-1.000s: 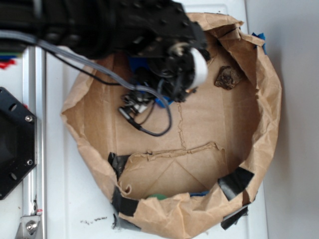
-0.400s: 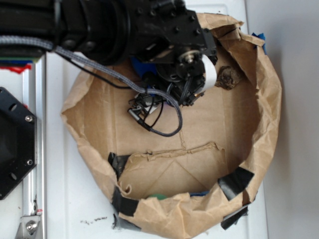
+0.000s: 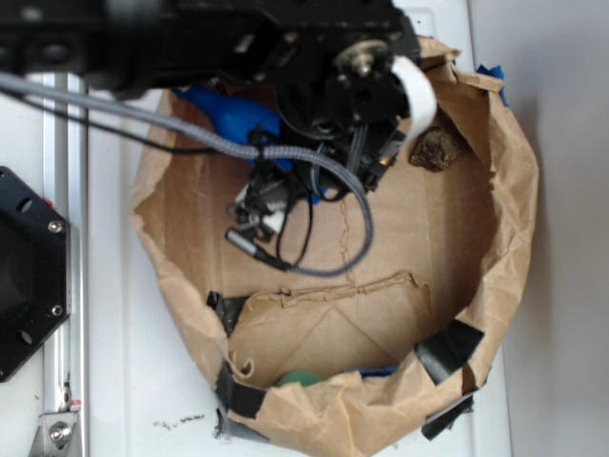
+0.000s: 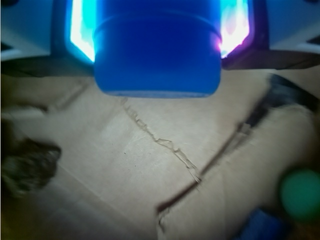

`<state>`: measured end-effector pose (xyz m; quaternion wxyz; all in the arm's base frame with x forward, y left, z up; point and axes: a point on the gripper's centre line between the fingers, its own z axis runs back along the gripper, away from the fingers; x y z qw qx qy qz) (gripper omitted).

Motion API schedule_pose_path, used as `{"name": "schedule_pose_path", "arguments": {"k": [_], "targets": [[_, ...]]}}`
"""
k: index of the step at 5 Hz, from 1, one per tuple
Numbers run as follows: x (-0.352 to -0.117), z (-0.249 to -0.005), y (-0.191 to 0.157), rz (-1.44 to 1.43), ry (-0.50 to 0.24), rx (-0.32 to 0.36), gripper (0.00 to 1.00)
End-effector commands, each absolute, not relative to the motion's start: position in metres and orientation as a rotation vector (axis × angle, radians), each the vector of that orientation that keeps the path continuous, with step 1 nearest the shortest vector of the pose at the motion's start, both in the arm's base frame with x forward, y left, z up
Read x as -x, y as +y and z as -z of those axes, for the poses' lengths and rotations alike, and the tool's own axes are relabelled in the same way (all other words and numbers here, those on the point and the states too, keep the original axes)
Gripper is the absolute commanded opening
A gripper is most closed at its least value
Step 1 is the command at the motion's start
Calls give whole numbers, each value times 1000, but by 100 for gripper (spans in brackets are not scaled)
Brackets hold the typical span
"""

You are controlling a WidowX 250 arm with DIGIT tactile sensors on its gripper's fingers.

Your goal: Grab the blue bottle.

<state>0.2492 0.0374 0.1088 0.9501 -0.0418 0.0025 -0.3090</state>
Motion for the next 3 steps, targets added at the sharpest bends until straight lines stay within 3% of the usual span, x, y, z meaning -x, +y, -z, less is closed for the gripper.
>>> {"name": "schedule_pose_path", "arguments": {"k": [1, 2, 3], "targets": [[-255, -151, 7, 186, -85, 29, 0], [-272, -157, 5, 96, -111, 16, 0], [-273, -159, 3, 81, -134, 29, 0]]}}
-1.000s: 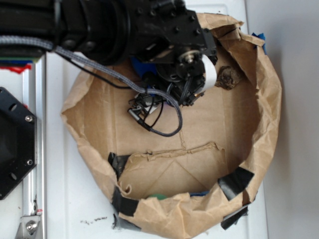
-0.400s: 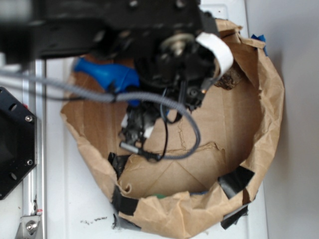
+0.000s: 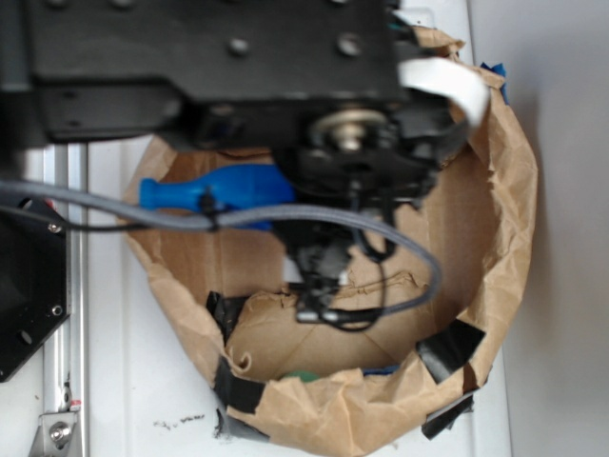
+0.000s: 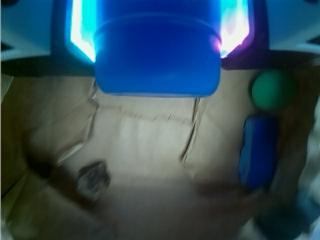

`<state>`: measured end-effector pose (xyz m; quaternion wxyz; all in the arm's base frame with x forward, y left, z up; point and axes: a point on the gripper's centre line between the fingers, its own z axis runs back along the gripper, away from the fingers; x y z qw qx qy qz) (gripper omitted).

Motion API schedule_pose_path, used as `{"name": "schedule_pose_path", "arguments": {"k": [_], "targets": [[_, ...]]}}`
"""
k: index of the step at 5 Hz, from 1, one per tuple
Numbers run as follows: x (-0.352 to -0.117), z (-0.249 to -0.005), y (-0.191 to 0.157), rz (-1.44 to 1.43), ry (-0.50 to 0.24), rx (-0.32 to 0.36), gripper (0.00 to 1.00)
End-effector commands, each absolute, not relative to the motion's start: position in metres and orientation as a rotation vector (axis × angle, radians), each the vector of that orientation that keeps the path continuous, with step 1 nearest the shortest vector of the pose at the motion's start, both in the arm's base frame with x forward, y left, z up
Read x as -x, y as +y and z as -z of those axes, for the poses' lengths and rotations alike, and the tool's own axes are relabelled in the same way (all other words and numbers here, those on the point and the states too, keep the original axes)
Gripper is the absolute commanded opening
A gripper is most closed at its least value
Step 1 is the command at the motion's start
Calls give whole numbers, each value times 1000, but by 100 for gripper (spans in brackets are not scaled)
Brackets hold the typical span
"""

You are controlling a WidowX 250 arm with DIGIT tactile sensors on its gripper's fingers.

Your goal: Grab the blue bottle.

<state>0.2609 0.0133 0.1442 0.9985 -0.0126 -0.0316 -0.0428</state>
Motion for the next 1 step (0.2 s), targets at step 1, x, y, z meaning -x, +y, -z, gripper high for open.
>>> {"name": "schedule_pose_path", "arguments": {"k": [1], "targets": [[-281, -155, 4, 75, -126, 35, 0]]}}
